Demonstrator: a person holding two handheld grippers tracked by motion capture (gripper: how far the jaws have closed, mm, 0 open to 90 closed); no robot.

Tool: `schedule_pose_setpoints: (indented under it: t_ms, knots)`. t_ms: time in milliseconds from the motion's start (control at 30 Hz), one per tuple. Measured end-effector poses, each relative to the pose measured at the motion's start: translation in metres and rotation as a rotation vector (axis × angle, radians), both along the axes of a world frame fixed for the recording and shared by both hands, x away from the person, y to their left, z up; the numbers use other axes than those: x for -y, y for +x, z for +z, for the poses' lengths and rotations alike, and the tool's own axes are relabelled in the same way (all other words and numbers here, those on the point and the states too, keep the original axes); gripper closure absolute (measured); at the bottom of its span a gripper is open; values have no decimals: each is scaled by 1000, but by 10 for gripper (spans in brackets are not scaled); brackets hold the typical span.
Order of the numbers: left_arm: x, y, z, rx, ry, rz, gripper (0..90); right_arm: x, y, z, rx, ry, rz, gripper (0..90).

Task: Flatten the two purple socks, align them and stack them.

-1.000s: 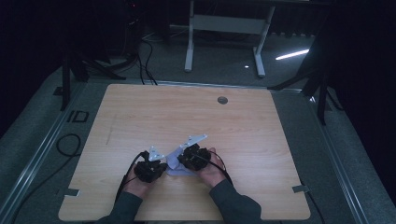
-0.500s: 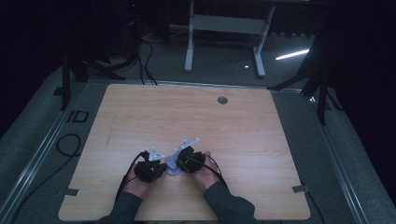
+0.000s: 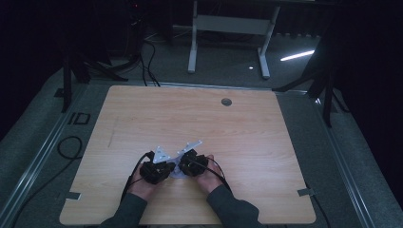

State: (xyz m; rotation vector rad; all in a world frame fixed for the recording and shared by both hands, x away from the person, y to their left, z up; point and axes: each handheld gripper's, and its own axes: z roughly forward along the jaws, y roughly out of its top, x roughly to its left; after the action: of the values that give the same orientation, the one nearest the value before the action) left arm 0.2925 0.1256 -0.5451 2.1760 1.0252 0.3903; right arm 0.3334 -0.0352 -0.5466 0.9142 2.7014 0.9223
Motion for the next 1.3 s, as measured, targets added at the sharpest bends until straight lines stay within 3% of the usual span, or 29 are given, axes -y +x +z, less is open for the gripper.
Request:
schedule_pose_setpoints:
  t_ms: [133, 300, 467, 600, 700, 933, 1000, 1133, 1300]
  knots:
    - [3, 6, -7, -3, 74, 14, 865, 0, 0, 0, -7, 0, 2, 839]
    - [5, 5, -8, 9, 77, 22, 866, 4, 0, 5, -3, 16, 27, 771]
    - [4, 5, -8, 3, 67, 27, 867, 35, 3, 37, 50, 110, -37, 758]
    - [4, 5, -8, 2, 69, 28, 867, 65, 8, 52, 71, 114, -95, 754]
    - [4, 5, -8, 1, 68, 30, 868, 80, 8, 49, 65, 94, -118, 742]
    - [4, 5, -9, -1, 66, 34, 868, 94, 0, 22, -4, 58, -153, 628]
    - [4, 5, -9, -1, 65, 36, 868, 96, 0, 18, -16, 51, -161, 679]
    - [4, 4, -9, -2, 67, 33, 869, 99, 0, 20, -10, 49, -167, 878]
    - [4, 4, -9, 0, 67, 36, 869, 107, -4, 31, 28, 58, -182, 897]
